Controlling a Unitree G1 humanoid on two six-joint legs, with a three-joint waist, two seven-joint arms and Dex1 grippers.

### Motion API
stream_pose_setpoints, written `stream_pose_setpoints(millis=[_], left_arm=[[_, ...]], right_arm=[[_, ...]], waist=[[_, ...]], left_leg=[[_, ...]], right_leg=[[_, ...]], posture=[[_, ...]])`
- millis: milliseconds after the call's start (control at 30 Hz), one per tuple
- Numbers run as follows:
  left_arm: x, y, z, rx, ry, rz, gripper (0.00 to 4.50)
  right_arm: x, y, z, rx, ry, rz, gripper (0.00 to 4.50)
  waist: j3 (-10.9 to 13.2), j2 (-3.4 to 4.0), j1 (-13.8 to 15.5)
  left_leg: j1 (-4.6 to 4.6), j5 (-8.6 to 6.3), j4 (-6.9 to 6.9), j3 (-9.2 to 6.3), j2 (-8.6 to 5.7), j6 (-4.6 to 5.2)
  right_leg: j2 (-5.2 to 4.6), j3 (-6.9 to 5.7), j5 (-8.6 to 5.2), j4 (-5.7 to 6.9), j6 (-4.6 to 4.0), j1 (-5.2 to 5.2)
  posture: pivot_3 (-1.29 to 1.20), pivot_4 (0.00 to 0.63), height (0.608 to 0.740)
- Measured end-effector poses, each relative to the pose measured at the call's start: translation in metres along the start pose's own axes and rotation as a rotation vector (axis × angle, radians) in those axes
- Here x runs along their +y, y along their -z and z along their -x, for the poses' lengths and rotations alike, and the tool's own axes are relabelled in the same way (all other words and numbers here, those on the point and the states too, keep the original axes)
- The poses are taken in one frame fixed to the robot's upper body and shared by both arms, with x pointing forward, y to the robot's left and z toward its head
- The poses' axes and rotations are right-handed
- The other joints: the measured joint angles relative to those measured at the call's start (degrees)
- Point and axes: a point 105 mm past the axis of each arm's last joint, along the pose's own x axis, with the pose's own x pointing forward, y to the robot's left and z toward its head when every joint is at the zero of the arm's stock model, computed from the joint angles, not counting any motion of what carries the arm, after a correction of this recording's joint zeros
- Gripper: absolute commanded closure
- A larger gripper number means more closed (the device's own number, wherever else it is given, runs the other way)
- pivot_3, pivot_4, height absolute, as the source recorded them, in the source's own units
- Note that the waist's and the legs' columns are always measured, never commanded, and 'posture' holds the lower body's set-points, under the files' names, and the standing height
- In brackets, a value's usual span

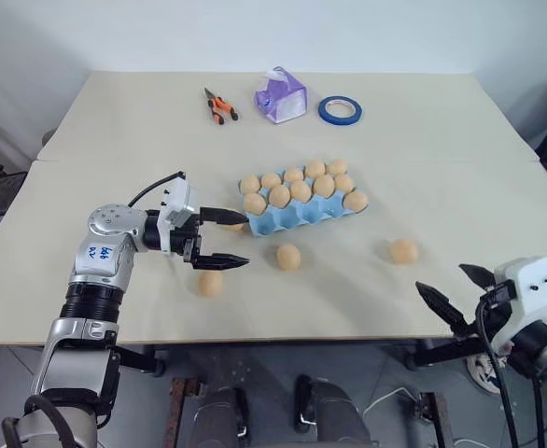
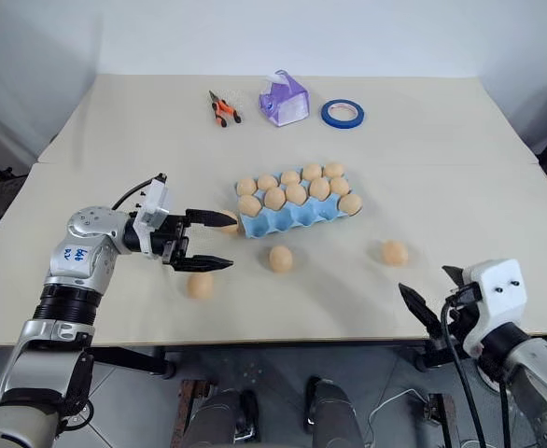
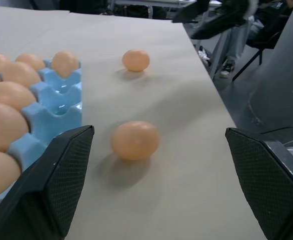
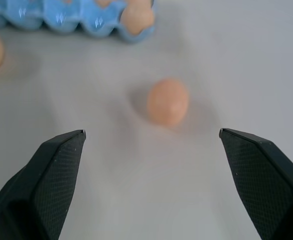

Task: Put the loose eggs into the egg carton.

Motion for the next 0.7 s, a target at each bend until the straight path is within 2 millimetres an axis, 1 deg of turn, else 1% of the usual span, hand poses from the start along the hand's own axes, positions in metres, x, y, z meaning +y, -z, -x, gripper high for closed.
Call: stream_pose_setpoints(millis=[67, 133, 167, 233, 367, 433, 500, 600, 667, 700], left_arm=[[-0.006, -0.004, 0.000, -0.020, 0.022, -0.006, 0.02], [-0.012, -0.005, -0.002, -0.031, 0.043, -0.007, 0.02], [-0.015, -0.005, -0.003, -0.033, 0.048, -0.004, 0.02], [-0.017, -0.002, 0.000, -0.036, 0.035, 0.016, 0.02], [-0.017, -0.003, 0.004, -0.043, -0.010, 0.019, 0.02], [-0.019, -0.004, 0.005, -0.046, -0.028, 0.016, 0.02], [-0.019, 0.000, 0.005, -0.044, -0.047, 0.033, 0.02], [-0.022, 0.002, 0.005, -0.042, -0.059, 0.040, 0.00], [-0.022, 0.002, 0.006, -0.047, -0.070, 0.046, 0.00], [-0.022, 0.002, 0.006, -0.050, -0.072, 0.048, 0.00]], right_arm=[[-0.002, 0.001, -0.022, -0.032, 0.028, -0.038, 0.00], [-0.001, 0.013, -0.043, -0.024, 0.036, -0.079, 0.00], [-0.001, 0.020, -0.049, -0.007, 0.033, -0.088, 0.00], [-0.002, 0.031, -0.057, 0.018, 0.035, -0.095, 0.00], [-0.016, 0.034, -0.077, 0.017, 0.071, -0.080, 0.00], [-0.017, 0.037, -0.084, 0.022, 0.066, -0.071, 0.00], [-0.017, 0.040, -0.089, 0.026, 0.055, -0.068, 0.00], [-0.017, 0.044, -0.092, 0.043, 0.033, -0.044, 0.57], [-0.015, 0.043, -0.093, 0.040, 0.024, -0.026, 1.22], [-0.015, 0.043, -0.093, 0.037, 0.024, -0.022, 1.63]], waist=[[-0.03, -0.05, -0.29], [-0.03, 0.01, -0.42], [-0.03, 0.03, -0.50], [-0.02, 0.03, -0.33], [-0.02, 0.03, -0.48], [-0.02, 0.03, -0.68], [-0.02, 0.03, -0.80], [-0.02, 0.03, -0.98], [-0.02, 0.03, -1.02], [-0.02, 0.03, -1.02]], left_leg=[[0.01, 0.03, -0.03, 0.00, 0.03, -0.04], [-0.02, 0.04, -0.12, 0.01, -0.02, -0.02], [-0.02, 0.05, -0.15, 0.01, -0.04, -0.02], [-0.03, 0.18, -0.15, -0.06, -0.06, 0.17], [-0.05, 0.21, -0.11, 0.00, -0.11, 0.11], [-0.04, 0.20, -0.13, 0.00, -0.11, 0.14], [-0.04, 0.19, -0.12, -0.02, -0.10, 0.17], [-0.03, 0.19, -0.12, -0.02, -0.10, 0.17], [-0.02, 0.19, -0.12, -0.03, -0.09, 0.17], [-0.02, 0.19, -0.12, -0.03, -0.09, 0.17]], right_leg=[[0.01, 0.03, 0.01, -0.04, -0.05, 0.00], [-0.01, 0.06, 0.01, -0.06, -0.04, -0.06], [-0.02, 0.06, 0.01, 0.01, -0.04, -0.08], [-0.01, 0.04, -0.01, 0.15, 0.00, -0.12], [-0.01, 0.04, -0.01, 0.15, 0.07, -0.13], [-0.03, 0.05, -0.01, 0.14, 0.08, -0.11], [-0.03, 0.04, 0.00, 0.16, 0.08, -0.11], [-0.04, 0.07, -0.01, 0.20, 0.08, -0.11], [-0.04, 0.08, 0.00, 0.22, 0.08, -0.11], [-0.04, 0.08, 0.00, 0.23, 0.07, -0.11]], posture=[[0.00, 0.150, 0.740], [0.00, 0.150, 0.740], [0.00, 0.150, 0.740], [0.00, 0.150, 0.740], [0.00, 0.150, 0.740], [0.00, 0.150, 0.740], [0.00, 0.150, 0.740], [0.00, 0.150, 0.740], [0.00, 0.150, 0.740], [0.00, 0.150, 0.740]])
